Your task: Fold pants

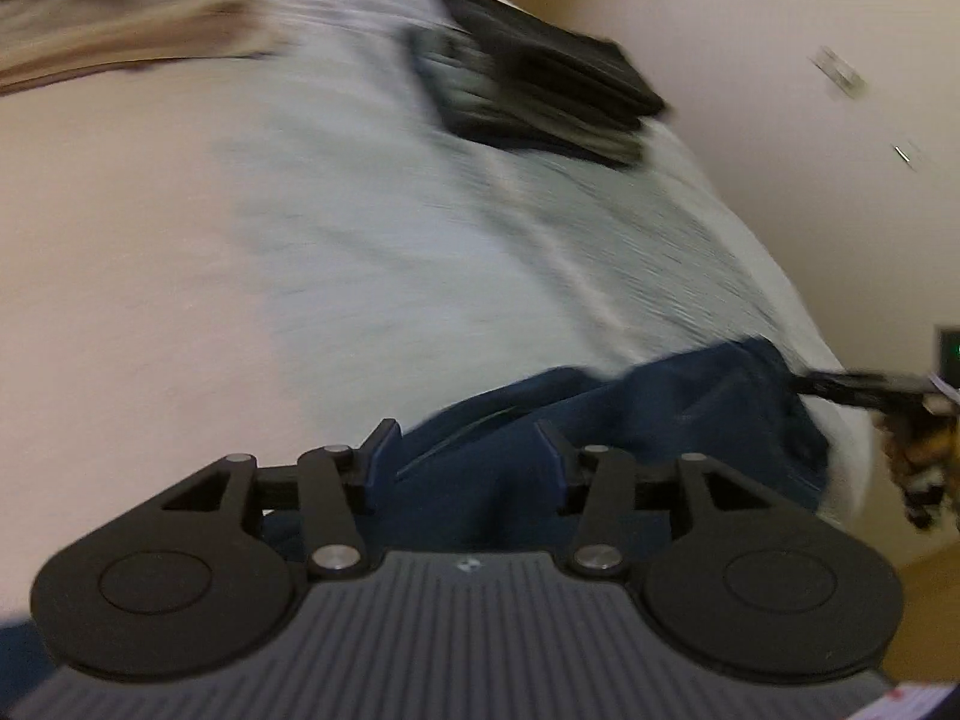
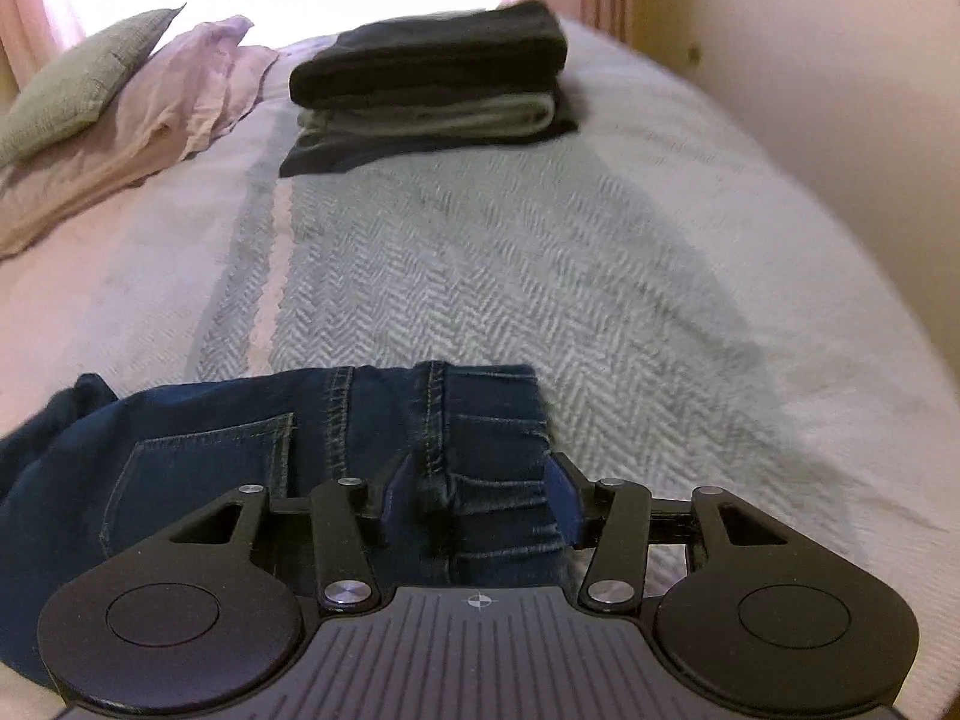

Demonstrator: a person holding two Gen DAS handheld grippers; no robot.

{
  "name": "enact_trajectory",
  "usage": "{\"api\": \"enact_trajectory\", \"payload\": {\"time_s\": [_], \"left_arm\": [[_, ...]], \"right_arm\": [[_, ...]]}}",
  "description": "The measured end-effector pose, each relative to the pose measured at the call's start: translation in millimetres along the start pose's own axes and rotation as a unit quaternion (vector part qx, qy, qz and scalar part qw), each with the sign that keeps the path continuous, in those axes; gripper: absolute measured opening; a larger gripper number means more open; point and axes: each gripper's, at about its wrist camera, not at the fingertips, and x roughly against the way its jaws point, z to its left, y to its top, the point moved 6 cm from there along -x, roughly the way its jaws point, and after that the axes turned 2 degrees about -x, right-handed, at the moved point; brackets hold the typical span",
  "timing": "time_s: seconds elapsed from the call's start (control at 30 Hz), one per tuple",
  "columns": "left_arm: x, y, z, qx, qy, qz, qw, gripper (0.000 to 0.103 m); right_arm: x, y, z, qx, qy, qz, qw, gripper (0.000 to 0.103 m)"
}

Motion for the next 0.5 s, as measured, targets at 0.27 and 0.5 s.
{"api": "enact_trajectory", "payload": {"time_s": [0.27,0.5], "left_arm": [[-65.5,20.0,-42.4,-0.087,-0.061,0.094,0.9899,0.034],[-56.9,30.5,-31.1,-0.085,0.006,0.006,0.9963,0.001]], "right_arm": [[-15.7,7.4,-26.6,-0.043,0.076,0.013,0.996,0.046],[-19.8,-4.2,-26.3,-0.009,0.054,0.005,0.998,0.019]]}}
